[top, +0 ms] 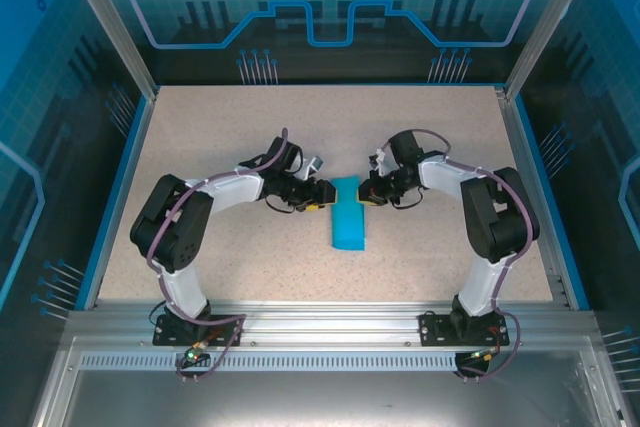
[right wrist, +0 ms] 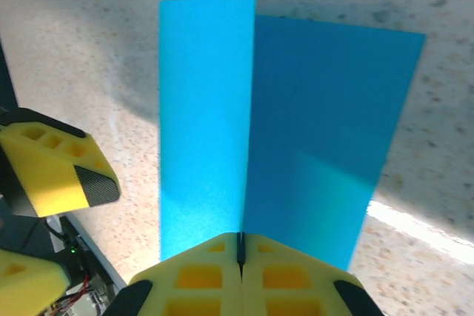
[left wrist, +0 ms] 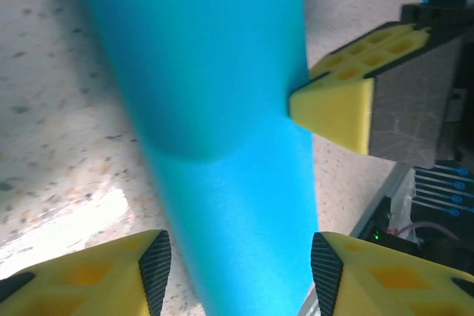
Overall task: Fold a paper plane with a square sheet of paper (fold left side to right side)
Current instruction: First fold in half a square sheet of paper at the center of the table.
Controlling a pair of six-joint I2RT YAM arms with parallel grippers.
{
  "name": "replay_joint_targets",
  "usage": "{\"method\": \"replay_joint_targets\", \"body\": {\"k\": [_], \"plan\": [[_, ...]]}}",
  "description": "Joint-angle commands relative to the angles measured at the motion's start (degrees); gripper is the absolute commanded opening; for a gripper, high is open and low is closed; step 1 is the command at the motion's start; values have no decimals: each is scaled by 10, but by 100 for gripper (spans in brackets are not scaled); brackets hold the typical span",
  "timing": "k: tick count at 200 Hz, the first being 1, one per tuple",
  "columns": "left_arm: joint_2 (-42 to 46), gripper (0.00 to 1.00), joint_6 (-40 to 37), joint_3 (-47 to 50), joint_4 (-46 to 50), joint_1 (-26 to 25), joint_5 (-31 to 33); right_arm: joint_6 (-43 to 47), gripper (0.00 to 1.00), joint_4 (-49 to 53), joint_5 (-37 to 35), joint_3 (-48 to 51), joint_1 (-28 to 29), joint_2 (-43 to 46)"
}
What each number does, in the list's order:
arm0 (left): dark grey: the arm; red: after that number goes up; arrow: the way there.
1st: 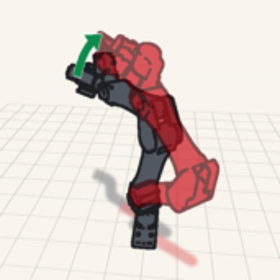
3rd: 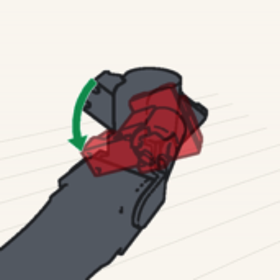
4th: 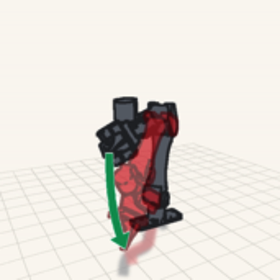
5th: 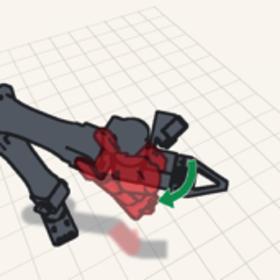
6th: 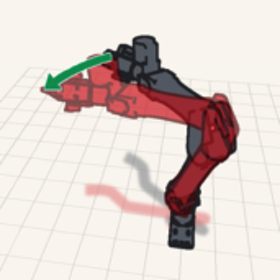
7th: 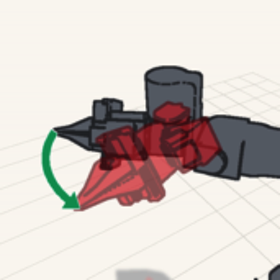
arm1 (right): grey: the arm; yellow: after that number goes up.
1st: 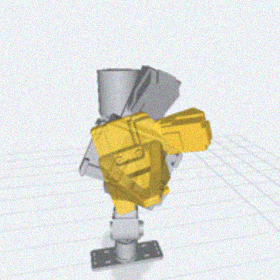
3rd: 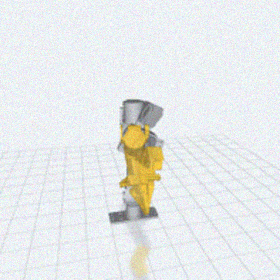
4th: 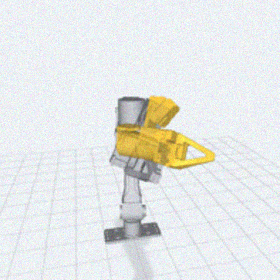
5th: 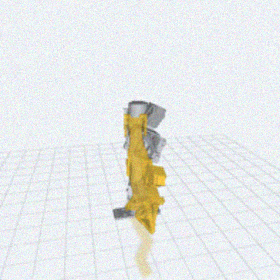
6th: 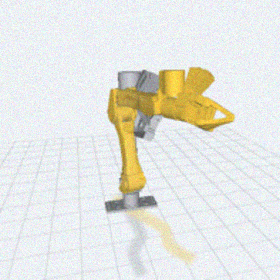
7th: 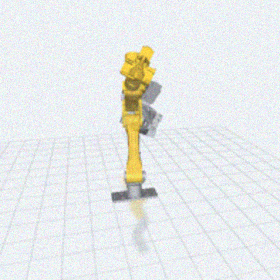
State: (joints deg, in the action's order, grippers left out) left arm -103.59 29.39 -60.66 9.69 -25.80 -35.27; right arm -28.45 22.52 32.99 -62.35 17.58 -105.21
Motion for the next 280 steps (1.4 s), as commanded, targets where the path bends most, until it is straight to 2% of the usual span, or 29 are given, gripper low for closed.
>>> {"method": "replay_joint_targets", "body": {"k": [1, 55, 87, 128, 148, 166, 280], "plan": [[-18, 58, 31, -11, 39, -9, 27, 13, 5, 31, -16, -6, -4, -22], [-70, 58, 49, -57, 70, -31, 36, 16, 8, 33, -26, -7, -2, -32], [-92, 54, 47, -73, 88, -42, 48, 15, 9, 31, -23, -7, -2, -38], [-102, 45, 37, -86, 126, -50, 83, 22, 26, 47, -43, -9, -5, -21], [-104, 44, 38, -88, 130, -51, 86, 27, 37, 54, -62, -5, -14, 2], [-108, 44, 36, -92, 134, -53, 89, 36, 43, 76, -94, -6, -23, 14], [-135, 46, 11, -128, 182, -73, 110, 32, 38, 90, -131, 16, -33, 9]]}}
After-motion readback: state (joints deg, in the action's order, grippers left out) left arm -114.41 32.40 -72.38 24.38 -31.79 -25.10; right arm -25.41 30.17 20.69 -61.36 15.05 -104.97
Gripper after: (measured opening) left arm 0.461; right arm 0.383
